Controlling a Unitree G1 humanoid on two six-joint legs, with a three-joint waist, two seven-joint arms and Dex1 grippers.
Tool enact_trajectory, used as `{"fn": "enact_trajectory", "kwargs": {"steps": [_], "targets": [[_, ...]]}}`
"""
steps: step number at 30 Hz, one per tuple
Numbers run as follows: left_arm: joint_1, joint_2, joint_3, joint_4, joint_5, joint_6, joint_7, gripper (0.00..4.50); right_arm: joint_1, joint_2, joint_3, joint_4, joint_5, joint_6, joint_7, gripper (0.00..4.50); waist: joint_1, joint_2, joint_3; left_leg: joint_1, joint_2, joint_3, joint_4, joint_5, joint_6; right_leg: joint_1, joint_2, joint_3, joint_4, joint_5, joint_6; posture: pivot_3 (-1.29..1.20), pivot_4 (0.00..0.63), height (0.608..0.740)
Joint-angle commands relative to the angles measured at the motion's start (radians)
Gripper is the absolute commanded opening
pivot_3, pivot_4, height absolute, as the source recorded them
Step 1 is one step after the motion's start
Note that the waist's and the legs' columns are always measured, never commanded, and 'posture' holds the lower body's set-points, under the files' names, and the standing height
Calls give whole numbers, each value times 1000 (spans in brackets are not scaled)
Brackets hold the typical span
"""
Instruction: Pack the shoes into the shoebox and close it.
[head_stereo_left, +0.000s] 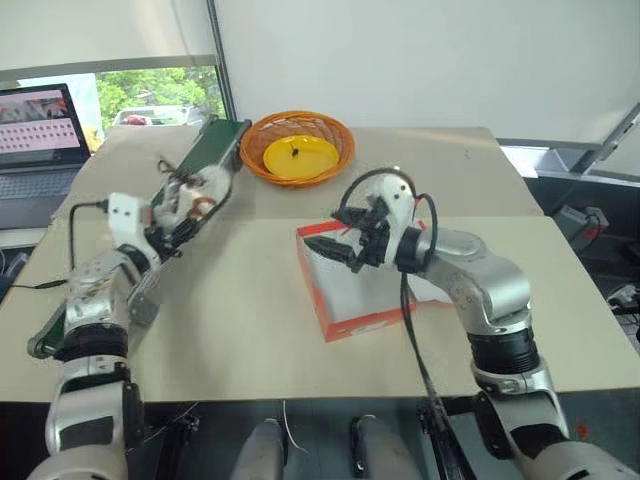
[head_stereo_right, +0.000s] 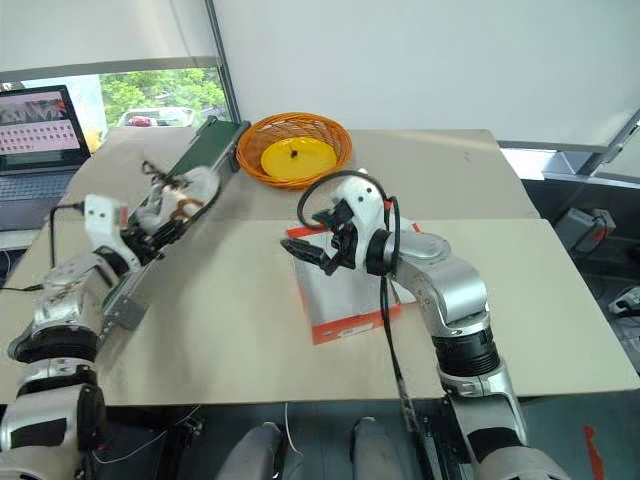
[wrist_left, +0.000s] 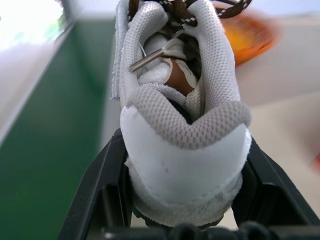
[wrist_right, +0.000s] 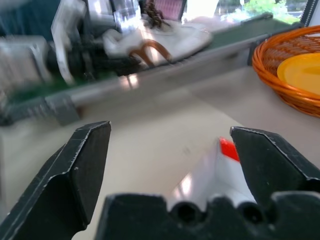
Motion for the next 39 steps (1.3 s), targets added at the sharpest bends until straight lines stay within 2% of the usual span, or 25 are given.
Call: {"fn": "enact_trajectory", "kwargs": {"steps": [1, 3, 7, 14, 25, 34, 37, 39], "targets": [[-4, -87, -69, -326, -39, 103, 101, 2097, -118, 131, -272, 66, 210, 81, -238, 4500, -5, 0, 0, 0, 0, 0, 0, 0, 0, 0, 0, 0, 0, 0, 0, 0, 150, 740], [-5, -132, -93, -402, -51, 144, 137, 2097, -159, 184, -377, 119, 279, 98, -370, 4500, -10, 0, 0, 2, 0, 0, -1, 0, 0, 1, 0, 1, 0, 0, 0, 0, 150, 740], [-33, -208, -118, -494, -104, 237, 183, 2097, -193, 226, -496, 153, 412, 98, -526, 4500, -15, 1, 0, 3, 0, 1, -2, 0, 0, 1, 0, 1, -1, 0, 0, 0, 150, 740], [-40, -279, -144, -539, -140, 296, 225, 2097, -190, 205, -494, 155, 474, 100, -678, 4500, -21, 2, 0, 3, 0, 3, -2, 0, 1, 1, 1, 2, -2, 0, 0, 0, 150, 740], [11, -349, -211, -604, -160, 333, 257, 2097, -194, 194, -446, 140, 510, 67, -731, 4500, -18, 3, 0, 3, 0, 3, -2, 0, 1, 2, 1, 2, -3, 0, 0, 0, 150, 740], [11, -347, -241, -605, -149, 321, 246, 2097, -164, 156, -406, 138, 521, 52, -714, 4500, -17, 3, 0, 3, 0, 3, -2, 0, 1, 2, 1, 2, -4, 0, 0, 0, 150, 740], [8, -349, -239, -610, -153, 328, 251, 2080, -152, 149, -390, 145, 511, 30, -694, 3745, -16, 3, 0, 3, 0, 3, -2, 0, 1, 2, 1, 2, -4, 0, 0, 0, 150, 740], [5, -350, -229, -615, -167, 341, 253, 2080, -148, 143, -380, 148, 509, 18, -683, 3071, -16, 3, 1, 3, 0, 3, -2, 0, 1, 2, 1, 2, -4, 0, 0, 0, 150, 740]]}}
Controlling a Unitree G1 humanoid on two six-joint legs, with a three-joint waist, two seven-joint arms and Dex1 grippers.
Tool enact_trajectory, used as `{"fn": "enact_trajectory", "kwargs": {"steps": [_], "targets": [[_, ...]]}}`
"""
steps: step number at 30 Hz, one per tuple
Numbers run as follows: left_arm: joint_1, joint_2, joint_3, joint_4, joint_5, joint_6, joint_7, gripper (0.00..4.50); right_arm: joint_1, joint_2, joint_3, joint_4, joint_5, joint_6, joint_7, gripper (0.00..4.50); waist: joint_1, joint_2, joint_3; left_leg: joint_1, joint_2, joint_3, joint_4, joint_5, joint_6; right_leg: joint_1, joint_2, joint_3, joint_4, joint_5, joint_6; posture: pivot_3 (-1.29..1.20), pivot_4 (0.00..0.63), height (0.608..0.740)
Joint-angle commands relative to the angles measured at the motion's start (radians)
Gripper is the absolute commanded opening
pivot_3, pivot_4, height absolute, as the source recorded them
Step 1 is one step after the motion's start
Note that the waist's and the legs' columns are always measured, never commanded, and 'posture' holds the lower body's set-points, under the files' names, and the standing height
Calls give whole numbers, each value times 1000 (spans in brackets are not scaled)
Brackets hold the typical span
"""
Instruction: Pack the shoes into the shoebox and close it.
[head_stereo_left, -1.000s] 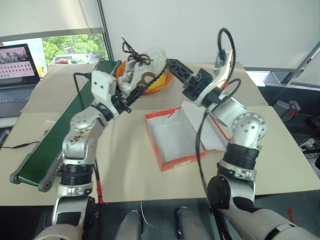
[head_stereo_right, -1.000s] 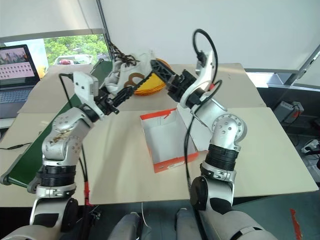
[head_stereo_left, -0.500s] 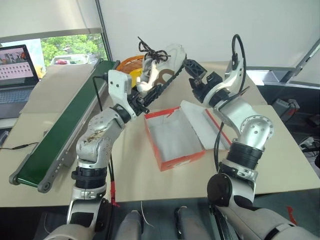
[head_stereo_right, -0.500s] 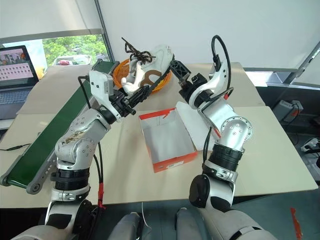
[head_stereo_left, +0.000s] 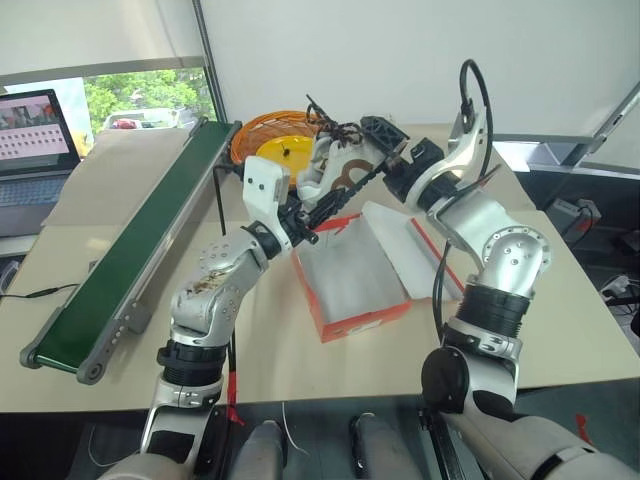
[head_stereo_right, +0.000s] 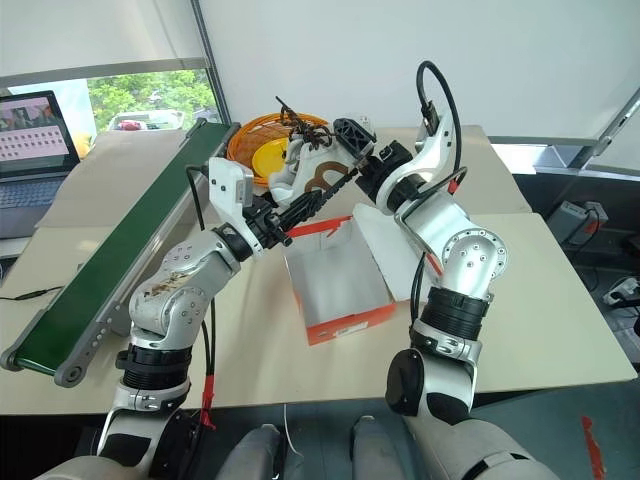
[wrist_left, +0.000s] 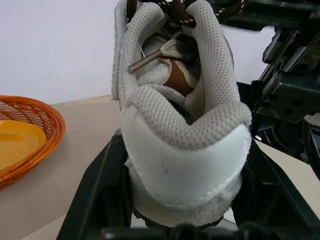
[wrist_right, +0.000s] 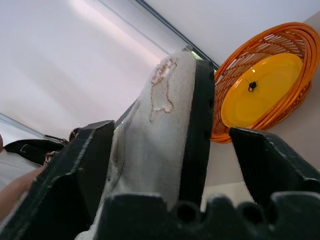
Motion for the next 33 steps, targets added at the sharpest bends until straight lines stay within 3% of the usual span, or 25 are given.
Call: {"fn": "enact_trajectory", "kwargs": {"steps": [1, 8, 9, 15, 21, 25, 30, 33], "targets": [[-21, -5, 14, -71, -31, 5, 4, 2080, -8, -24, 21, -21, 8, -44, 31, 2738, 0, 0, 0, 0, 0, 0, 0, 0, 0, 0, 0, 0, 0, 0, 0, 0, 150, 740], [-5, 10, 21, -125, -72, 74, 4, 2080, -23, -42, 40, 13, 9, -78, 58, 545, -1, 0, 0, 0, 0, 0, 0, 0, 0, 0, 0, 0, 0, 0, 0, 0, 150, 740], [-1, 7, 29, -135, -91, 92, 5, 2499, -25, -43, 44, 16, 9, -82, 60, 418, 0, 0, 0, 0, 0, 0, 0, 0, 0, 0, 0, 0, 0, 0, 0, 0, 150, 740], [30, 71, 58, -240, -198, 223, -16, 4476, -38, -60, 61, 38, -10, -104, 72, 388, -1, 1, 0, 0, 0, 0, 0, 0, 0, 0, 0, 0, -1, 0, 0, 0, 150, 740], [100, 234, 139, -240, -208, 257, -53, 4500, -77, -129, 110, 64, -75, -92, 86, 386, -5, 3, 2, 0, 0, 0, 0, 0, 0, 0, 0, 0, 0, 0, 0, 0, 150, 740], [115, 298, 173, -208, -185, 233, -62, 4500, -120, -267, 271, 80, -210, -10, 156, 386, -2, 3, 2, 0, 0, 0, 0, 0, 0, 0, 0, 0, -1, 0, 0, 0, 150, 740], [140, 336, 161, -167, -134, 178, -71, 4500, -187, -360, 465, 126, -307, 132, 262, 386, -5, 3, 2, 0, 1, 0, -1, 0, 0, 0, 1, 0, -2, -1, -1, 0, 150, 740], [153, 302, 133, -169, -118, 153, -58, 4500, -205, -374, 565, 153, -360, 186, 332, 386, -4, 3, 2, 0, 1, 1, -1, 0, 1, 0, 0, 0, -3, -1, -1, 0, 150, 740]]}}
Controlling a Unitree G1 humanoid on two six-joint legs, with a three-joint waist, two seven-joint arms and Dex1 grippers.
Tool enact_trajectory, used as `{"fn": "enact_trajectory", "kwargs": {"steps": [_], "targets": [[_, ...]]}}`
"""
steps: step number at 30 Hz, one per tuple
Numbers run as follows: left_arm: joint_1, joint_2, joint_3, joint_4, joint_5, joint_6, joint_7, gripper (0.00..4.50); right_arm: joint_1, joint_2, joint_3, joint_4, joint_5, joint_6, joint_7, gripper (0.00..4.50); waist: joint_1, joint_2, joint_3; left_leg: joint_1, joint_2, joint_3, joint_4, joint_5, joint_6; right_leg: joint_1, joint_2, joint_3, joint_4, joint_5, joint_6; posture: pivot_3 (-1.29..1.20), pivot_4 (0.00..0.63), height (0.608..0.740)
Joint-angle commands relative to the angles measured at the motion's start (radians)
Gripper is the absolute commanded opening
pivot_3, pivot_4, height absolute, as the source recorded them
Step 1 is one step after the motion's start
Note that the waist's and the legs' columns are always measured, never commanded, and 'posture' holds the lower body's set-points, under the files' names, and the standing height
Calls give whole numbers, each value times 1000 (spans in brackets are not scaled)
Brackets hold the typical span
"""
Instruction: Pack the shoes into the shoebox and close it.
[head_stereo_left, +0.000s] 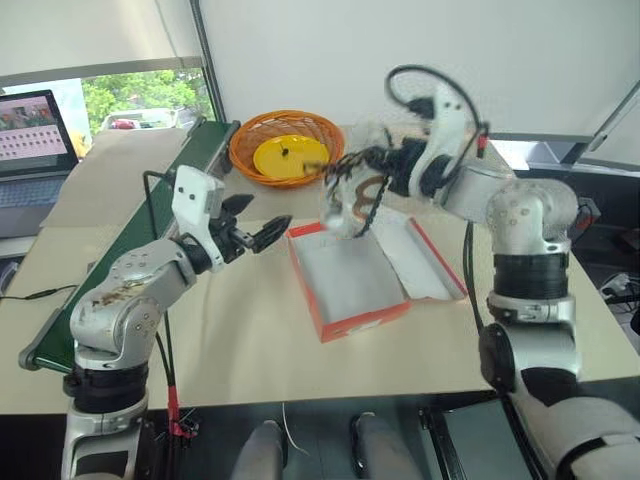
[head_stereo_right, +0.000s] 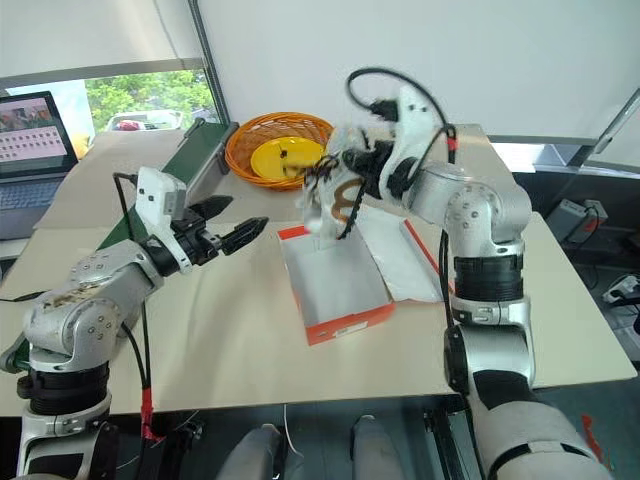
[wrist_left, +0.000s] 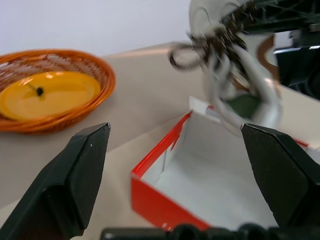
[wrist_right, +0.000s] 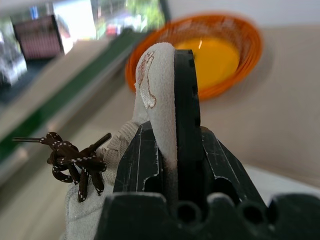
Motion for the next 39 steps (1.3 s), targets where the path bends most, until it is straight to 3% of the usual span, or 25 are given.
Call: {"fn": "enact_trajectory", "kwargs": {"steps": [1, 19, 27, 29, 30, 34, 35, 39], "targets": [[3, -40, -29, -24, 15, -45, 14, 4500, -41, -21, 96, 6, -56, 55, 93, 386, 4, 0, 0, 0, 0, 0, 0, 0, 0, 0, 0, 0, 0, 0, 0, 0, 150, 740], [86, -156, -62, -126, 25, -59, 112, 4500, 75, -104, 451, 143, -429, -157, 469, 386, 3, 0, 0, -1, 0, 0, 0, 0, 0, 0, 0, 0, -1, 0, 0, 0, 150, 740], [120, -213, -88, -186, 35, -53, 166, 4500, 58, -65, 461, 342, -570, -306, 528, 386, 7, -1, -1, 2, 0, -1, 1, 0, 0, 3, 0, 0, -1, 0, 0, 0, 150, 740], [133, -210, -80, -211, 30, -42, 178, 4500, 32, -49, 455, 425, -610, -373, 520, 1402, 5, -1, -1, 4, 0, 0, 1, 0, 0, 5, 0, 0, 0, 0, 0, 0, 150, 740], [137, -208, -76, -221, 27, -38, 183, 4500, 24, -41, 448, 451, -622, -394, 516, 1546, 7, -1, -1, 4, 0, 0, 1, 0, 0, 5, 0, 0, 0, 0, 0, 0, 150, 740], [142, -198, -64, -247, 22, -23, 202, 4500, 14, -8, 418, 486, -654, -435, 515, 2899, 7, -1, -1, 5, 0, 0, 1, 0, 0, 5, 0, 0, 1, 0, 0, 0, 150, 740], [141, -198, -61, -251, 18, -20, 206, 4500, 17, 1, 409, 479, -657, -434, 511, 3381, 7, -1, -1, 4, 0, 0, 1, 0, 0, 4, 0, 1, 1, 0, 0, 0, 150, 740], [138, -197, -62, -261, 13, -13, 218, 4500, 36, 30, 371, 386, -659, -387, 500, 4475, 7, -1, -1, 3, 0, 0, 1, 0, 0, 3, 0, 1, 1, 0, 0, 0, 150, 740]]}}
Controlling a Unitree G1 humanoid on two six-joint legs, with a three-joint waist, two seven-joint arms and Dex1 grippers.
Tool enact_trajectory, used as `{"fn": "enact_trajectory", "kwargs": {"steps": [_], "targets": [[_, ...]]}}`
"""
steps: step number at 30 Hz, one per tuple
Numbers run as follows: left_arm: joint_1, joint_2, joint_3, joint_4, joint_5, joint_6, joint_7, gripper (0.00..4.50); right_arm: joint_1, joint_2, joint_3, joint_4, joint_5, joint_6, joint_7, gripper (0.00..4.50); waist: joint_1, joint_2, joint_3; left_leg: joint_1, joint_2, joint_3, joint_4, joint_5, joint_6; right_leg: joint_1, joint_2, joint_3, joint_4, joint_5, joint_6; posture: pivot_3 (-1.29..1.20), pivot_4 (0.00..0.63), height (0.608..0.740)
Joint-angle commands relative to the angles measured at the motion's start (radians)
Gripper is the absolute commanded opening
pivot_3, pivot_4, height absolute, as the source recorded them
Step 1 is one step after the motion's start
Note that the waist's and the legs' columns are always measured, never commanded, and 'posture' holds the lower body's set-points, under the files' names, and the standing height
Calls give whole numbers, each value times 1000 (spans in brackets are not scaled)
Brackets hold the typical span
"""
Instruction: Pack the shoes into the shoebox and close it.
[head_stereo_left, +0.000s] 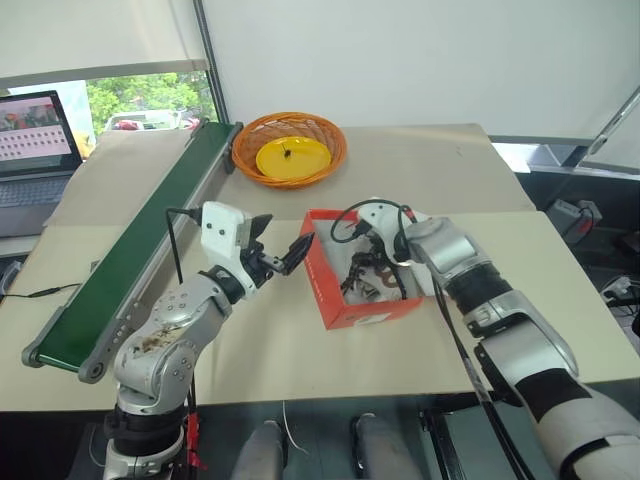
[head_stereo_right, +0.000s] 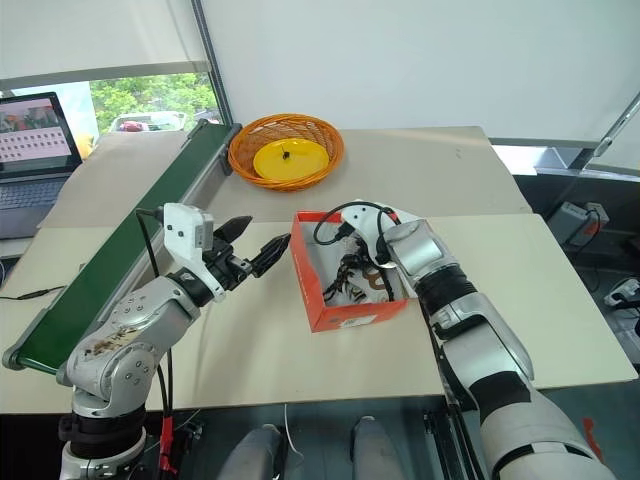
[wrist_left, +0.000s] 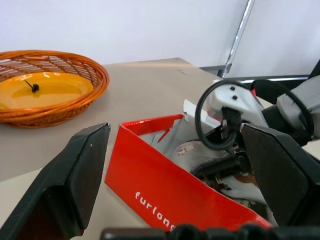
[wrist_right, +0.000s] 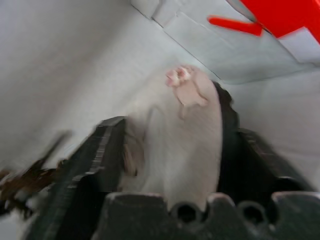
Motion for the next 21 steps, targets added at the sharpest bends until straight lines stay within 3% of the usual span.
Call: {"fn": "enact_trajectory", "kwargs": {"steps": [1, 12, 14, 18, 21], "targets": [[-8, 4, 13, -45, -13, 6, 12, 4500, 6, 14, -56, -131, -3, 40, -15, 4475, 1, 0, 0, -1, 0, 0, 0, 0, 0, 0, 0, 0, 0, 0, 0, 0, 150, 740], [-36, 46, 38, 5, -19, -4, -21, 4500, -82, -3, -171, -605, 50, 354, -14, 4475, 0, 0, 0, -2, 0, 0, 0, 0, 0, -2, 0, -1, 0, 0, 0, 0, 150, 740], [-38, 65, 53, 19, -8, -9, -22, 4500, -96, -9, -216, -658, 106, 409, 17, 4475, 1, 0, 0, -2, 0, -1, 0, 0, 0, -2, 0, -1, 1, 0, 0, 0, 150, 740], [-54, 107, 90, 67, 76, -41, 29, 4500, -47, -83, -360, -791, 333, 369, 237, 4475, 6, 0, 0, -2, 0, -1, 0, 0, 0, -1, 0, -2, -1, 0, 0, 0, 150, 740], [-76, 124, 134, 105, 89, -48, 44, 4500, 0, -122, -412, -800, 381, 312, 274, 4475, 8, 0, 0, -2, 0, -1, 0, 0, 0, 0, 0, -2, -2, 0, 0, 0, 150, 740]]}}
